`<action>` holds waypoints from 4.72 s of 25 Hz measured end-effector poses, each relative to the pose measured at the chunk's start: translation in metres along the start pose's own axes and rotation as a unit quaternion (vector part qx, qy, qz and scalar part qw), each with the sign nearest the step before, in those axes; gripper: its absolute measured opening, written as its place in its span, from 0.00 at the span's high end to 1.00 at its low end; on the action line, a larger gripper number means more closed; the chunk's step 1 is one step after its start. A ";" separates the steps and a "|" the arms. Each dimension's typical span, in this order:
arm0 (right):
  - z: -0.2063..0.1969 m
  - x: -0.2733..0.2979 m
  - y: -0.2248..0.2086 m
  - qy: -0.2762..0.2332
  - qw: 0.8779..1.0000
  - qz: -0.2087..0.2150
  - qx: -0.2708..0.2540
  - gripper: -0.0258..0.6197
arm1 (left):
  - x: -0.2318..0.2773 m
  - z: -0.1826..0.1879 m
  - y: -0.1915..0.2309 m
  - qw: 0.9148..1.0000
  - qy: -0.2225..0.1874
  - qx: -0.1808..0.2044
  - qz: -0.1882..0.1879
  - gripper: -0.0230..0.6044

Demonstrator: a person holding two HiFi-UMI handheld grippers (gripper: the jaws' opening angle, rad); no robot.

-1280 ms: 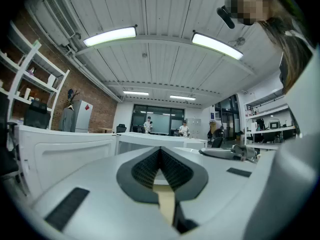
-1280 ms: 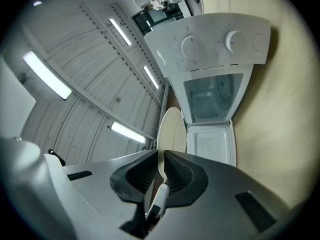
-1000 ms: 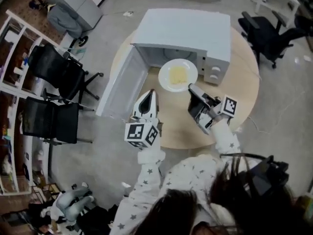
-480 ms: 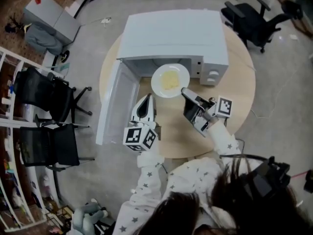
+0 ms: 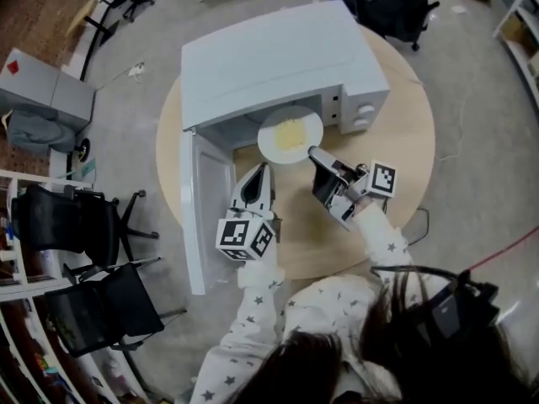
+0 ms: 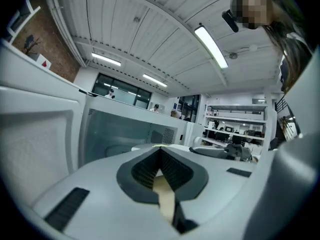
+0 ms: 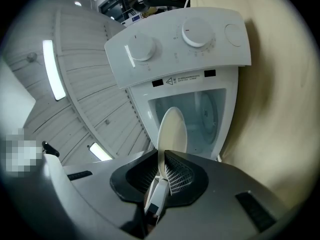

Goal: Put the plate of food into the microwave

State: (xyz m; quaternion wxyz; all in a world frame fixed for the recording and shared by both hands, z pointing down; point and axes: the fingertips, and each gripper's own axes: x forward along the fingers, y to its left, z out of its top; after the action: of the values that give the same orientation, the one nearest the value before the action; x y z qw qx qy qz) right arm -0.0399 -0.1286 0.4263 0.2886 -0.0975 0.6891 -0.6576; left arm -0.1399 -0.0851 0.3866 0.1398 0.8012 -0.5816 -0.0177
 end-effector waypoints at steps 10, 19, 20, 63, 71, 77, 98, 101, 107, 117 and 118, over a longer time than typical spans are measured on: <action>0.019 0.029 -0.051 -0.065 0.998 -0.021 0.001 0.92 | 0.033 -0.019 0.024 0.999 0.011 0.002 -0.041 0.97; 0.031 0.060 -0.075 -0.076 0.996 -0.053 -0.003 0.92 | 0.049 -0.029 0.050 0.999 0.005 -0.010 -0.043 0.97; 0.031 0.060 -0.075 -0.077 0.996 -0.054 -0.003 0.92 | 0.050 -0.029 0.049 0.999 0.005 -0.011 -0.042 0.97; 0.033 0.037 -0.105 -0.073 0.974 -0.210 -0.047 0.80 | 0.081 -0.054 0.048 0.998 0.022 -0.031 -0.045 0.97; 0.024 0.046 -0.093 -0.049 0.984 -0.151 -0.075 0.80 | 0.076 -0.060 0.050 0.998 0.014 -0.051 -0.039 0.97; 0.030 0.063 -0.065 -0.050 0.993 -0.077 -0.074 0.85 | 0.077 -0.052 0.059 0.997 -0.005 -0.066 -0.032 0.97; -0.031 -0.005 0.112 0.008 0.996 0.073 -0.046 0.95 | -0.010 0.058 -0.066 0.991 -0.043 -0.015 -0.122 0.97; -0.043 -0.011 0.127 0.023 0.995 0.082 -0.057 0.95 | -0.025 0.063 -0.082 0.989 -0.042 -0.008 -0.139 0.97; -0.054 -0.015 0.142 0.035 0.992 0.093 -0.075 0.95 | -0.040 0.074 -0.096 0.988 -0.053 -0.004 -0.147 0.97; -0.058 -0.021 0.144 0.032 0.993 0.097 -0.066 0.95 | -0.043 0.086 -0.109 0.986 -0.062 0.008 -0.157 0.97; -0.058 -0.021 0.145 0.033 0.992 0.098 -0.066 0.95 | -0.043 0.085 -0.110 0.985 -0.061 0.011 -0.158 0.97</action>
State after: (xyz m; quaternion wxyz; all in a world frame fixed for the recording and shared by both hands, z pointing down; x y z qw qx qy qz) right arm -0.0177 -0.0514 0.2909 0.3218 -0.0272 0.7464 -0.5819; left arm -0.0677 -0.0309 0.2721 0.0906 0.8819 -0.4553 -0.0820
